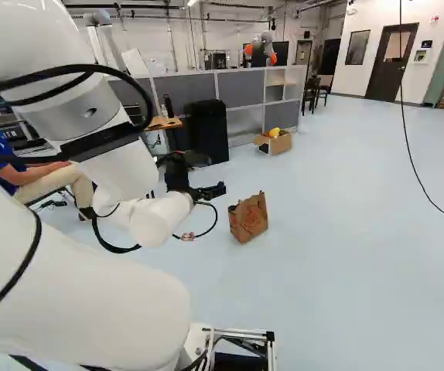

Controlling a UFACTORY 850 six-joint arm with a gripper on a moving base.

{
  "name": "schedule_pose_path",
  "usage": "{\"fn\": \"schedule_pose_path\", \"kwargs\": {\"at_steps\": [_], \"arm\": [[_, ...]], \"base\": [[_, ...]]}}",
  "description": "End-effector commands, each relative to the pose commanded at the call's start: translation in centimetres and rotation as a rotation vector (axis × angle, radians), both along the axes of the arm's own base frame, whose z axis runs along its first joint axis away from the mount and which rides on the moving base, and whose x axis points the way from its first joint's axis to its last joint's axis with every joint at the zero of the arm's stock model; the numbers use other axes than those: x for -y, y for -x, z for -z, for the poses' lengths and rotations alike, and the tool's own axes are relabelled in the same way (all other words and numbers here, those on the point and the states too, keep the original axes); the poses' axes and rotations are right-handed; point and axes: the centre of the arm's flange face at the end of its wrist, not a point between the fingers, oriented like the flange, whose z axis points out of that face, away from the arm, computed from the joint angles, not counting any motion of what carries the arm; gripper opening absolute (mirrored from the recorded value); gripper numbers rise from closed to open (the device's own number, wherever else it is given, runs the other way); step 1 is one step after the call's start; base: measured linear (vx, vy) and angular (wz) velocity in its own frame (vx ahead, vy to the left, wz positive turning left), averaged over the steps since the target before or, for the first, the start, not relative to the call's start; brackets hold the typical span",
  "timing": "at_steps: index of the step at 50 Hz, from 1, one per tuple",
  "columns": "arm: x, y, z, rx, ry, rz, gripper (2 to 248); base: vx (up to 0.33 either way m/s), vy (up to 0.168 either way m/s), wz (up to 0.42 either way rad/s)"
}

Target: Pick up the grocery bag from the ground

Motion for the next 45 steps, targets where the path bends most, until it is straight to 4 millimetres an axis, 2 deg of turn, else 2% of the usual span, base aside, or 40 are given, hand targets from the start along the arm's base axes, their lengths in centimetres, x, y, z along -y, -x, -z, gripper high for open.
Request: {"fn": "schedule_pose_path", "kwargs": {"at_steps": [20, 38, 45], "arm": [[0.0, 0.0, 0.0, 0.0, 0.0, 0.0, 247], [0.0, 0.0, 0.0, 0.0, 0.0, 0.0, 247], [0.0, 0.0, 0.0, 0.0, 0.0, 0.0, 247]], "base": [[0.323, 0.009, -0.018], [0.33, -0.07, -0.363], [0.312, -0.021, -0.131]]}}
